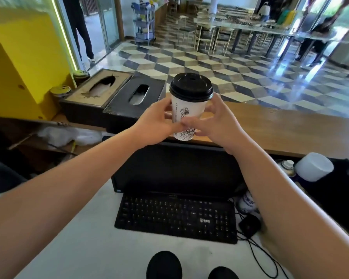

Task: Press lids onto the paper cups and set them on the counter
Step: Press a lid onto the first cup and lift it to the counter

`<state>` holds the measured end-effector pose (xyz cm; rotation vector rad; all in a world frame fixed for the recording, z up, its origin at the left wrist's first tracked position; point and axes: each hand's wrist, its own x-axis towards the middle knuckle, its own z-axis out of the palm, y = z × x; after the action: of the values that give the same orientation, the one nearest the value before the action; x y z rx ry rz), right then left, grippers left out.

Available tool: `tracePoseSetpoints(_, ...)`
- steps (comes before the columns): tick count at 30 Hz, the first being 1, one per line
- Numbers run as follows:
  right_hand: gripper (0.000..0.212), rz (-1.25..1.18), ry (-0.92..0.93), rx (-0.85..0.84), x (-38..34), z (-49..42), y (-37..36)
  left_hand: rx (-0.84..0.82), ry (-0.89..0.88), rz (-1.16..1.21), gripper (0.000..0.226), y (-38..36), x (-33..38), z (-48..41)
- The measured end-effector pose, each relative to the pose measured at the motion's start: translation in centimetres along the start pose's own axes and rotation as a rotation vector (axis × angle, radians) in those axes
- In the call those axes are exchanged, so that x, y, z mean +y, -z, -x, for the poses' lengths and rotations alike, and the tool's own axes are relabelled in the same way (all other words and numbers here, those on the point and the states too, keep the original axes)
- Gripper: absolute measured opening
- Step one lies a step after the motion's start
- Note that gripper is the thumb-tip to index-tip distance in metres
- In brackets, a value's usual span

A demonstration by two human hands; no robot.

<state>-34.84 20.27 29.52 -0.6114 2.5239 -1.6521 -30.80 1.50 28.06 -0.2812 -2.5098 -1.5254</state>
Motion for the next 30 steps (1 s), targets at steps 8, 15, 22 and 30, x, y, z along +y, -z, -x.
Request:
tracePoseSetpoints(8, 0.082, 0.01, -0.05, 0.066, 3.2, -2.9, 0.2, 0.01, 0.077, 0.009, 0.057, -2.4, -1.8, -3.2)
tracePoseSetpoints(15, 0.079, 0.035, -0.06, 0.07, 4.5, -3.7, -0.3, 0.046, 0.137, -0.008, 0.063, -3.4, -2.9, -3.8)
tracePoseSetpoints(22, 0.078, 0.054, -0.07, 0.066, 4.6, -3.9, -0.5, 0.074, 0.176, 0.025, 0.072, -3.8, -3.2, -3.9)
tracePoseSetpoints(30, 0.09, 0.086, -0.121, 0.094, 4.1, -3.0, -0.7, 0.154, 0.216, -0.043, 0.069, -4.1, -2.7, -3.3)
